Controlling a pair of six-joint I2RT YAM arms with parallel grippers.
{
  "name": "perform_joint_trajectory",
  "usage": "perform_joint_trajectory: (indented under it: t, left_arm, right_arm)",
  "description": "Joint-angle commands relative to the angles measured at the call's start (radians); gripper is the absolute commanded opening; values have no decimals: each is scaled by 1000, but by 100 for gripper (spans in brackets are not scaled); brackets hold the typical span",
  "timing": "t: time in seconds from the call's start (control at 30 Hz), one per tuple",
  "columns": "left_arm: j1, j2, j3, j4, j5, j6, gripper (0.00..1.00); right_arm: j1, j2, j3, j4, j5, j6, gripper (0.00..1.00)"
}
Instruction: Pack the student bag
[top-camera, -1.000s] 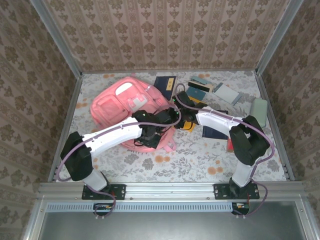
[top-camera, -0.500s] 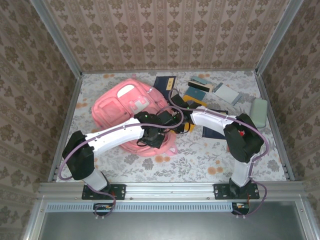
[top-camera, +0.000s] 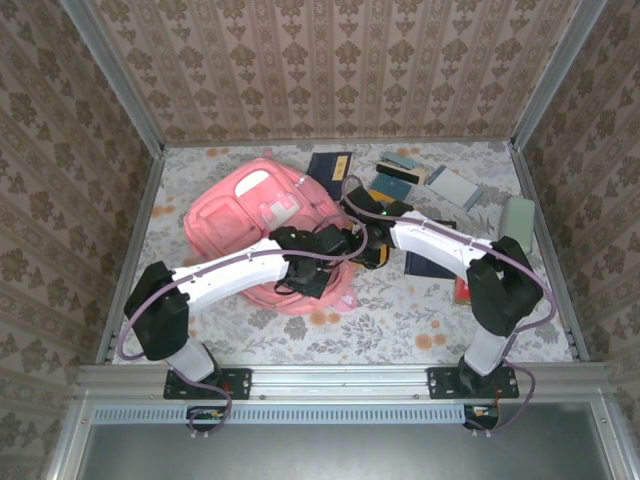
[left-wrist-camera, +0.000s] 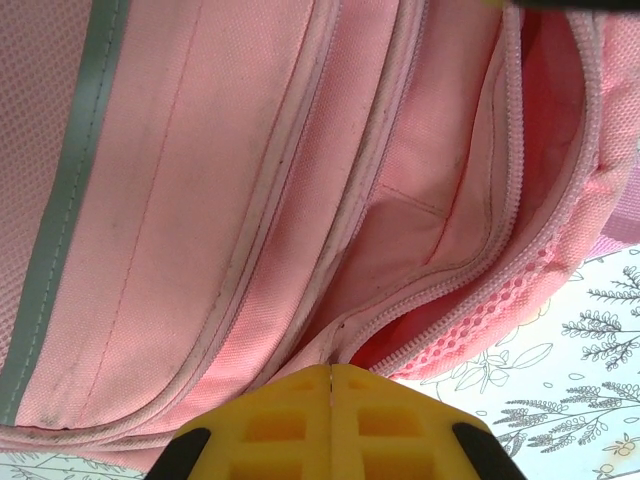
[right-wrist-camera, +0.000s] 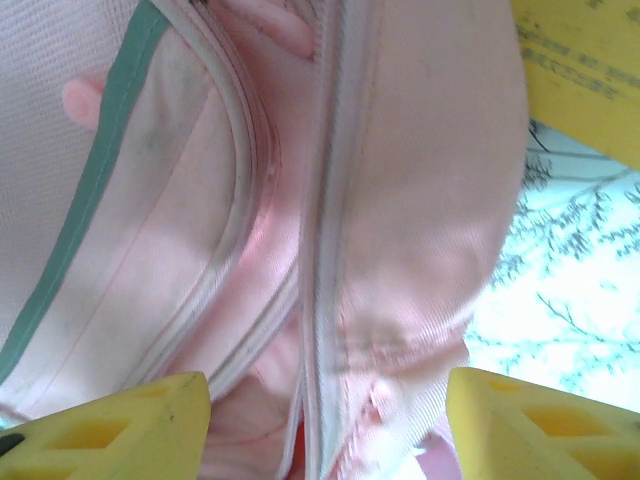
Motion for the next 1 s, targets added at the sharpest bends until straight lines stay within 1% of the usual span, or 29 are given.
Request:
perform_joint_trajectory:
  t: [0.0, 0.13, 0.27, 0.3, 0.33, 0.37, 0.4, 0.43, 0.47, 0.63, 0.73, 0.83, 0.97]
  left_arm:
    - [-7, -31, -3, 46, -4, -7, 0]
    - [-7, -34, -7, 55, 1, -11, 0]
    - [-7, -39, -14, 61, 7, -16, 0]
    - [-7, -39, -12, 61, 8, -17, 0]
    - [-7, -39, -12, 60, 8, -17, 0]
    - [-7, -41, -11, 57, 7, -17, 0]
    - [-7, -41, -8, 50, 7, -16, 0]
    - [-7, -40, -6, 40, 5, -14, 0]
    - [-8, -43, -3, 29, 4, -11, 0]
    - [-17, -51, -5, -57, -17, 26, 0]
    - [-24, -52, -8, -125, -24, 50, 0]
    - [-41, -40, -14, -187, -35, 69, 0]
    - [-51, -2, -27, -248, -63, 68, 0]
  right_arm:
    - [6, -31, -81, -10, -63, 80, 64]
    - [16, -22, -149, 90, -115, 152, 64]
    - [37, 28, -141, 157, -144, 186, 63]
    - [41, 45, -135, 166, -148, 190, 61]
    - [42, 60, -133, 185, -159, 196, 55]
    - [41, 70, -132, 208, -169, 205, 45]
    - [41, 74, -129, 219, -167, 209, 32]
    - [40, 73, -119, 228, -163, 207, 15]
    - [37, 71, -105, 227, -155, 201, 0]
    - [-2, 40, -25, 220, -110, 165, 0]
    - [-37, 15, -4, 253, -87, 157, 0]
    - [-76, 8, 7, 297, -92, 172, 0]
    - [-97, 13, 29, 328, -97, 177, 0]
